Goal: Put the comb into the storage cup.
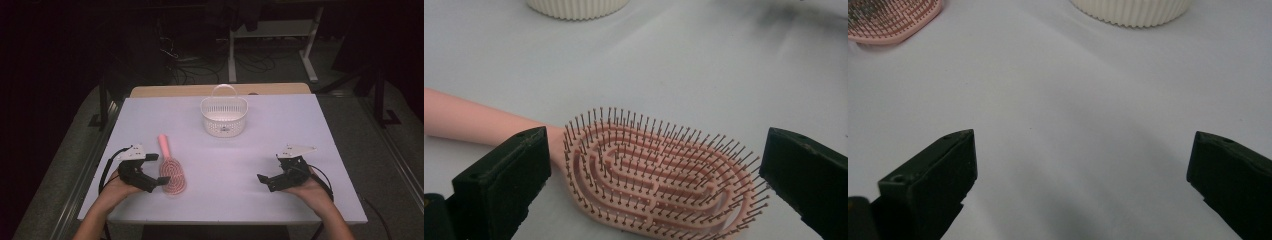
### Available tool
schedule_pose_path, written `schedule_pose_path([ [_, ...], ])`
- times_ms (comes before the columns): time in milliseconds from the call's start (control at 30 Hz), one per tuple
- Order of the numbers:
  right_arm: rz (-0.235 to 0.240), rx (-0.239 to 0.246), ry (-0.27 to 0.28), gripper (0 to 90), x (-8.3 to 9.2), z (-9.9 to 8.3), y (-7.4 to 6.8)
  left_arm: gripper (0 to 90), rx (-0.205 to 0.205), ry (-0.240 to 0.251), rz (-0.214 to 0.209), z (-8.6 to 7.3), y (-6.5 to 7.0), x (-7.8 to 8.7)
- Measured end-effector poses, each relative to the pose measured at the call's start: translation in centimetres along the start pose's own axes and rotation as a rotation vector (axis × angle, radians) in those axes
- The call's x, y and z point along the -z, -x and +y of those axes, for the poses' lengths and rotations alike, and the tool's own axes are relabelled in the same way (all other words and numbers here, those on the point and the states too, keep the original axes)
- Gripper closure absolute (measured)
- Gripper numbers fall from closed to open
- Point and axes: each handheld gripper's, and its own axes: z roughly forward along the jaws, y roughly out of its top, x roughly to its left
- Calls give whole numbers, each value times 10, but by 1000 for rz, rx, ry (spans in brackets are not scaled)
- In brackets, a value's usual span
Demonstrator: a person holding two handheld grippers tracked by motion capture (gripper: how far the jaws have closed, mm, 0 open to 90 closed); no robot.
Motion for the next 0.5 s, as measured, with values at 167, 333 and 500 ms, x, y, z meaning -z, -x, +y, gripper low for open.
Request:
schedule_pose_path([
  [167,4,2,-9,0,-1,0,-1,0,4,4,5,1,-2,1],
  [333,12,0,-14,0,-2,0,-2,0,4,16,4,6,-4,2],
  [500,15,4,-14,0,-2,-1,-3,0,5,23,1,11,-7,1],
])
